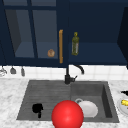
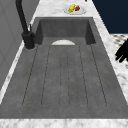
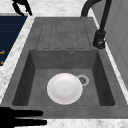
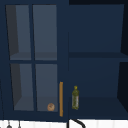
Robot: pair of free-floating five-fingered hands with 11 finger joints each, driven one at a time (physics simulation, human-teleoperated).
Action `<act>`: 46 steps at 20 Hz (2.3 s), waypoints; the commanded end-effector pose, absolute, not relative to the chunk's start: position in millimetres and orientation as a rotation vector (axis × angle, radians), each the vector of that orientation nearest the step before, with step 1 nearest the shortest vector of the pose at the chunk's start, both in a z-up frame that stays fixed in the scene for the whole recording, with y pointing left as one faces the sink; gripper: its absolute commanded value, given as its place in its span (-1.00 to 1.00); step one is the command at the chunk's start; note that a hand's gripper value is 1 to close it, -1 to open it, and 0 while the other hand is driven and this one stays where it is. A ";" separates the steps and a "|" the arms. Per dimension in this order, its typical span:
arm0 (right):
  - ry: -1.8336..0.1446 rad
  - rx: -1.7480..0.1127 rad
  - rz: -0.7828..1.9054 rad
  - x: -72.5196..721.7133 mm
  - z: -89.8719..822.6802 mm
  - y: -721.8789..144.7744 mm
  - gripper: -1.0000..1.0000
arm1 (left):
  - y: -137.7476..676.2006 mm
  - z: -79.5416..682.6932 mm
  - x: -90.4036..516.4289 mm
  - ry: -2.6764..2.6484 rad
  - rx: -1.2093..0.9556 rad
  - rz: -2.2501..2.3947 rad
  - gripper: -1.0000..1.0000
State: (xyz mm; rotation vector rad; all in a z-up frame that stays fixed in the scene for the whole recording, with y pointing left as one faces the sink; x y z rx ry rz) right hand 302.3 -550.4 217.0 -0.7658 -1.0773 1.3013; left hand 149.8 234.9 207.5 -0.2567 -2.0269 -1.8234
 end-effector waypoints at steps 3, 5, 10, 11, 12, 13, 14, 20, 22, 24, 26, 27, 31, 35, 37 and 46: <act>-1.082 -0.771 1.309 302.1 224.2 -544.6 -1.00 | 234.9 207.5 149.8 -2.027 -0.257 -1.823 0.00; -1.086 -0.758 1.303 302.1 227.0 -544.3 -1.00 | 234.9 207.5 149.8 -2.027 -0.257 -1.823 0.00; -1.112 -0.798 1.333 302.2 234.2 -534.8 -1.00 | 234.9 207.5 149.8 -2.027 -0.257 -1.823 0.00; -1.107 -0.804 1.334 300.4 235.3 -534.7 -1.00 | 234.9 207.5 149.8 -2.027 -0.257 -1.823 0.00; -1.104 -0.799 1.343 298.0 235.1 -534.6 -1.00 | 234.9 207.5 149.8 -2.027 -0.257 -1.823 0.00; -1.107 -0.793 1.343 298.5 236.7 -534.7 -1.00 | 234.9 207.5 149.8 -2.027 -0.257 -1.823 0.00; -1.107 -0.791 1.339 297.5 238.6 -533.8 -1.00 | 234.9 207.5 149.8 -2.027 -0.257 -1.823 0.00; -1.094 -0.720 1.319 291.6 258.2 -522.3 -1.00 | 234.9 207.5 149.8 -2.027 -0.257 -1.823 0.00; -1.102 -0.724 1.301 278.7 257.7 -516.5 -1.00 | 234.9 207.5 149.8 -2.027 -0.257 -1.823 0.00; -1.093 -0.749 1.321 265.9 255.9 -505.1 -1.00 | 234.9 207.5 149.8 -2.027 -0.257 -1.823 0.00; -1.099 -0.761 1.323 256.8 258.5 -497.2 -1.00 | 234.9 207.5 149.8 -2.027 -0.257 -1.823 0.00; -1.101 -0.764 1.323 251.7 259.9 -492.7 -1.00 | 234.9 207.5 149.8 -2.027 -0.257 -1.823 0.00; -1.107 -0.773 1.326 226.6 270.2 -479.4 -1.00 | 234.9 207.5 149.8 -2.027 -0.257 -1.823 0.00; -1.110 -0.767 1.330 208.8 280.2 -462.9 -1.00 | 234.9 207.5 149.8 -2.027 -0.257 -1.823 0.00; -1.102 -0.772 1.338 205.7 290.1 -452.7 -1.00 | 234.9 207.5 149.8 -2.027 -0.257 -1.823 0.00; -1.062 -0.756 1.351 161.0 353.8 -423.0 -1.00 | 234.9 207.5 149.8 -2.027 -0.257 -1.823 0.00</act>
